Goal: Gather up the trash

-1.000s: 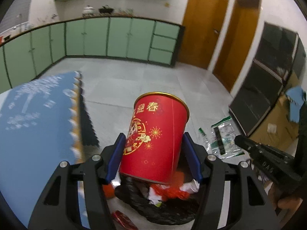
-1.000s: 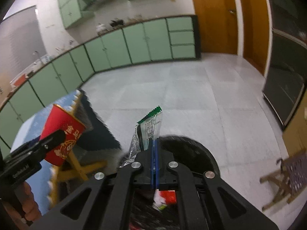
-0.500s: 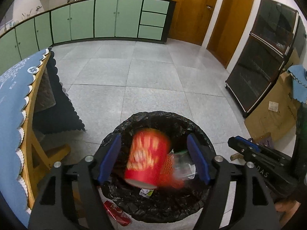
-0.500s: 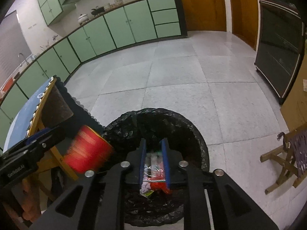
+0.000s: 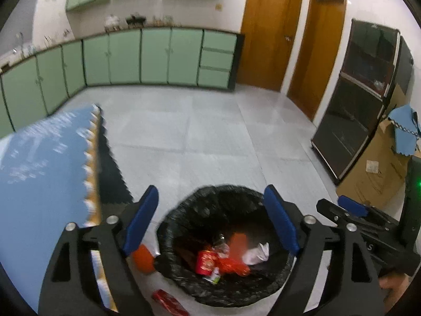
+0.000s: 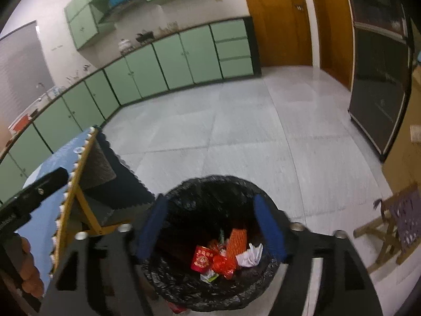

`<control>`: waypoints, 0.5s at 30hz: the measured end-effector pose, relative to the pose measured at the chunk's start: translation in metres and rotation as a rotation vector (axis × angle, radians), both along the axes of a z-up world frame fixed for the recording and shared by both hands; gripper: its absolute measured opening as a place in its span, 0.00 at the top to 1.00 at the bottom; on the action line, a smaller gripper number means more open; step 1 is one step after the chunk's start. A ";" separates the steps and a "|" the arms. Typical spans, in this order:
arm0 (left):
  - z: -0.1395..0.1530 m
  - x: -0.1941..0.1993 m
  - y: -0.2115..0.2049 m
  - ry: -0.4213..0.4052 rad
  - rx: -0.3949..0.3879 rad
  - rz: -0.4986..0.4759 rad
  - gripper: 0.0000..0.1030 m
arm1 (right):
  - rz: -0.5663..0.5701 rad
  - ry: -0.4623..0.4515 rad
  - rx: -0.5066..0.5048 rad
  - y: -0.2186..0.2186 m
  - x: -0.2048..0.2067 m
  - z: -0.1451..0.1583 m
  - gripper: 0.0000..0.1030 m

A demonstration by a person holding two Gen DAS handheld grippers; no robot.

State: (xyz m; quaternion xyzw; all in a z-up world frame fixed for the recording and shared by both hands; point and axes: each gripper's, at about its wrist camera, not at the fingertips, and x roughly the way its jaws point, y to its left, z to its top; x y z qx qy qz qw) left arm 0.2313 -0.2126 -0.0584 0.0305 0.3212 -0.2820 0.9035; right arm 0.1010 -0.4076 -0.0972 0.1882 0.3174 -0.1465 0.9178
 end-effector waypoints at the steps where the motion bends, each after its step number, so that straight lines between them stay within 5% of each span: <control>1: 0.007 -0.007 0.009 -0.020 -0.005 0.012 0.18 | 0.007 -0.014 -0.011 0.006 -0.004 0.007 0.21; 4: 0.022 -0.023 0.032 -0.065 -0.003 0.052 0.14 | 0.022 -0.060 -0.031 0.022 -0.017 0.025 0.06; 15: 0.052 -0.087 0.111 -0.085 -0.009 0.199 0.09 | 0.141 -0.127 -0.073 0.082 -0.057 0.079 0.06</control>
